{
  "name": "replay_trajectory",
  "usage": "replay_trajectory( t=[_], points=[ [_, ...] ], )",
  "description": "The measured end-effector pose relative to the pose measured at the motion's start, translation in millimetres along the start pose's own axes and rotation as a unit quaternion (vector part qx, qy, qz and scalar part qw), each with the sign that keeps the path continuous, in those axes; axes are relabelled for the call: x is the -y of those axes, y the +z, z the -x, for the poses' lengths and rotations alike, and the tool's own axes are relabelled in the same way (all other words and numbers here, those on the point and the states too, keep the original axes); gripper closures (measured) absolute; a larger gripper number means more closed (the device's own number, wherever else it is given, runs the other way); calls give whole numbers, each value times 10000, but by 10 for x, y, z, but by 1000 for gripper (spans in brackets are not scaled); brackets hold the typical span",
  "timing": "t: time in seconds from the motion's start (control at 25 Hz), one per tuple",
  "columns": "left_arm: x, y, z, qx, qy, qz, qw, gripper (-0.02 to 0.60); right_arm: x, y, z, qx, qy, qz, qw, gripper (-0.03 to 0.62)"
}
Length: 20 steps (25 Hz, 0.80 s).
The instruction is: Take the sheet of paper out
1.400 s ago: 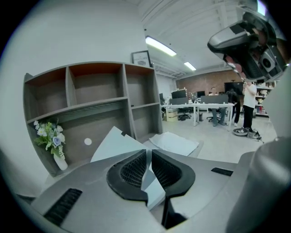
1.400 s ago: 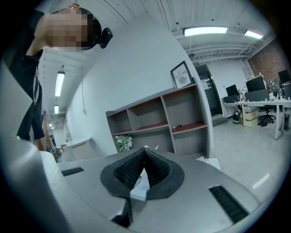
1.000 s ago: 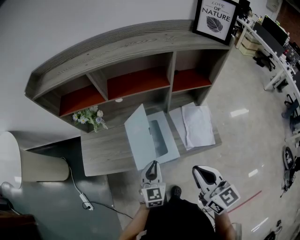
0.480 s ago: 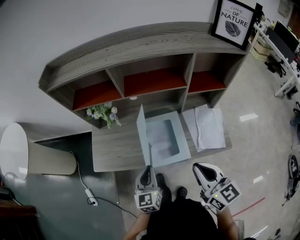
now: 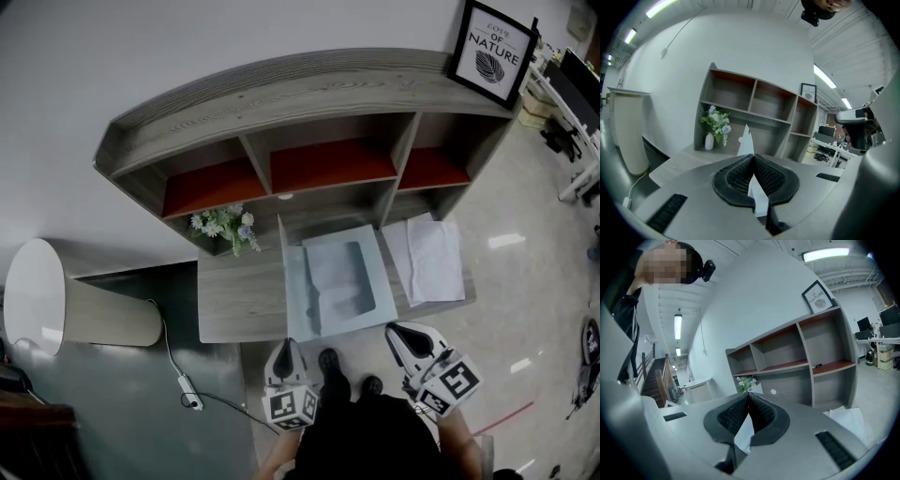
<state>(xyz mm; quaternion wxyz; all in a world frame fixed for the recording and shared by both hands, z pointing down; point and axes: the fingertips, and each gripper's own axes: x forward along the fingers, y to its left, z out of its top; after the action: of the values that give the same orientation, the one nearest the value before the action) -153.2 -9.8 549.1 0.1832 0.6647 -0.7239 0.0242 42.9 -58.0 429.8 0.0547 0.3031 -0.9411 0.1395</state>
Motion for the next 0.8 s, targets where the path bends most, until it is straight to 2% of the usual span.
replay_trajectory(
  t=[0.24, 0.8],
  points=[
    [-277, 1, 39, -11, 120, 209, 9997, 566, -78, -169, -322, -267, 39, 119, 9996, 582],
    [-668, -9, 22, -105, -86, 428, 9990, 566, -24, -1002, -1229, -1344, -339, 196, 9902, 581]
  ],
)
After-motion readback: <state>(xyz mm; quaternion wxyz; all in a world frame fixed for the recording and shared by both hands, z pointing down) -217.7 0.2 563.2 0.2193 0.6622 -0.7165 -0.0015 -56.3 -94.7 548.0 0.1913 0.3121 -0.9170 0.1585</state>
